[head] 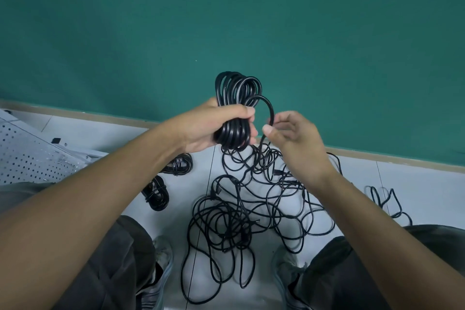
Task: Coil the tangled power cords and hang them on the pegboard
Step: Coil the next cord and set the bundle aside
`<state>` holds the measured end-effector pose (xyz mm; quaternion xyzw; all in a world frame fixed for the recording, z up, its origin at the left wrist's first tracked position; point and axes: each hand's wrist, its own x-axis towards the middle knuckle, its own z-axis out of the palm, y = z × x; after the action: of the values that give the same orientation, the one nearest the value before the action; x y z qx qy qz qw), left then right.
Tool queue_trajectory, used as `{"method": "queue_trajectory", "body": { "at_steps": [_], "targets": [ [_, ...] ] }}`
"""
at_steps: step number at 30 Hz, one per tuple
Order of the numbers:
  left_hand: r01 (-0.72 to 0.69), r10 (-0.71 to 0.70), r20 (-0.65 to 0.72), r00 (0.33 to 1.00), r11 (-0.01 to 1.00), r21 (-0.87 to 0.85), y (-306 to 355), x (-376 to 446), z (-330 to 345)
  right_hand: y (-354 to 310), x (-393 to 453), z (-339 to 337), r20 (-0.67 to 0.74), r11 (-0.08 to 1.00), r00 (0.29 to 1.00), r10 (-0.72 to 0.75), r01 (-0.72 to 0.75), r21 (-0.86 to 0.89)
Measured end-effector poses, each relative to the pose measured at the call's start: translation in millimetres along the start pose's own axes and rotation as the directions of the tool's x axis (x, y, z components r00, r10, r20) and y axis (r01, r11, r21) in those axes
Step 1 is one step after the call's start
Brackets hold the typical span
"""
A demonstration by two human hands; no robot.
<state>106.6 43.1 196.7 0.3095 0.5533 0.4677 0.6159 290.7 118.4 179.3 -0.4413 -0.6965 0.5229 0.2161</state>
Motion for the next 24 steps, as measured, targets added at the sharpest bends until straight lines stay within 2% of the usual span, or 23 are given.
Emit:
{"method": "queue_trajectory", "body": {
  "at_steps": [3, 6, 8, 12, 16, 24],
  "targets": [
    [-0.023, 0.022, 0.019, 1.0, 0.998, 0.065, -1.5, 0.5, 3.0, -2.7, -0.3, 3.2, -0.032, 0.99, 0.999, 0.028, -0.023, 0.137],
    [-0.071, 0.089, -0.099, 0.991, 0.984, 0.166, -7.7, 7.1, 1.5, -5.1, -1.0, 5.6, -0.12, 0.975, 0.992, 0.043, -0.016, 0.222],
    [-0.072, 0.095, -0.138, 0.986, 0.984, 0.166, -11.7, 9.5, 2.5, -8.9, -2.1, 7.4, -0.154, 0.96, 0.987, 0.041, 0.004, 0.282],
    [-0.071, 0.086, -0.076, 0.993, 0.982, 0.177, -16.3, 7.9, 10.5, -20.0, -1.6, 7.5, -0.205, 0.924, 0.977, 0.049, 0.033, 0.38],
    [-0.075, 0.075, 0.008, 0.997, 0.986, 0.146, -14.6, 6.7, 12.0, -25.0, 0.6, 2.2, -0.208, 0.902, 0.974, 0.096, 0.004, 0.433],
    [-0.073, 0.066, 0.11, 0.992, 0.995, 0.064, -13.1, 6.0, 15.0, -28.4, 1.8, -0.3, -0.221, 0.93, 0.973, 0.063, 0.024, 0.368]
  ]
}}
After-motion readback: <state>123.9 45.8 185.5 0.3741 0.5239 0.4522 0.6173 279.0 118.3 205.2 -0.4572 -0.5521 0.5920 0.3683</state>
